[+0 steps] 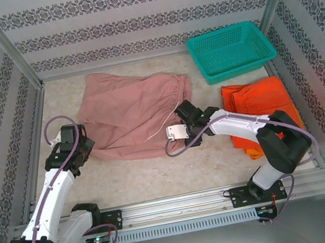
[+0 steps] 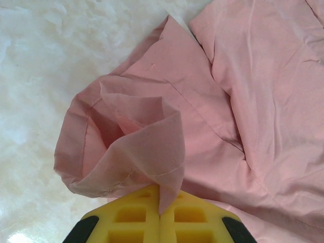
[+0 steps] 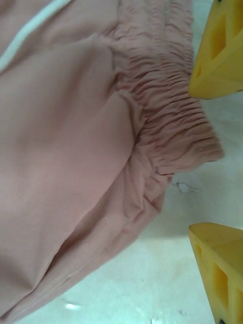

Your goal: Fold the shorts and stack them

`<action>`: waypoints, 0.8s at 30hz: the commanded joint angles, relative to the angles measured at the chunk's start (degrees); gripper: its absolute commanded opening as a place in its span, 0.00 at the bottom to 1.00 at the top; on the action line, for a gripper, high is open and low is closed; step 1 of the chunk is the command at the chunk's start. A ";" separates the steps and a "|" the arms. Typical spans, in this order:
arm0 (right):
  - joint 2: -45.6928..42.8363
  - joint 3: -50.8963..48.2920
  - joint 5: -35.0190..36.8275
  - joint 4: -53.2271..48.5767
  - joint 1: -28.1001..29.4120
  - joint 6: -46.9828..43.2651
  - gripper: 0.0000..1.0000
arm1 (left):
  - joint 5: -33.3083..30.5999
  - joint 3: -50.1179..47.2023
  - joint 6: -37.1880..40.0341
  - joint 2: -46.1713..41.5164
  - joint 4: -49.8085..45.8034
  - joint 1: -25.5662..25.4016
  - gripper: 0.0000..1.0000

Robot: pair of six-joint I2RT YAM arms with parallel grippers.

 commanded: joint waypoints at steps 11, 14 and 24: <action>8.51 -2.89 6.67 17.15 0.80 -5.63 0.27 | -1.61 0.04 3.48 1.03 3.08 0.80 0.00; 5.25 -3.11 5.59 17.83 0.72 -4.41 0.10 | -2.61 2.11 4.90 0.51 1.19 1.57 0.00; -8.99 -1.26 0.78 12.92 1.19 2.49 0.00 | -9.45 16.28 12.67 -1.24 -9.41 3.35 0.00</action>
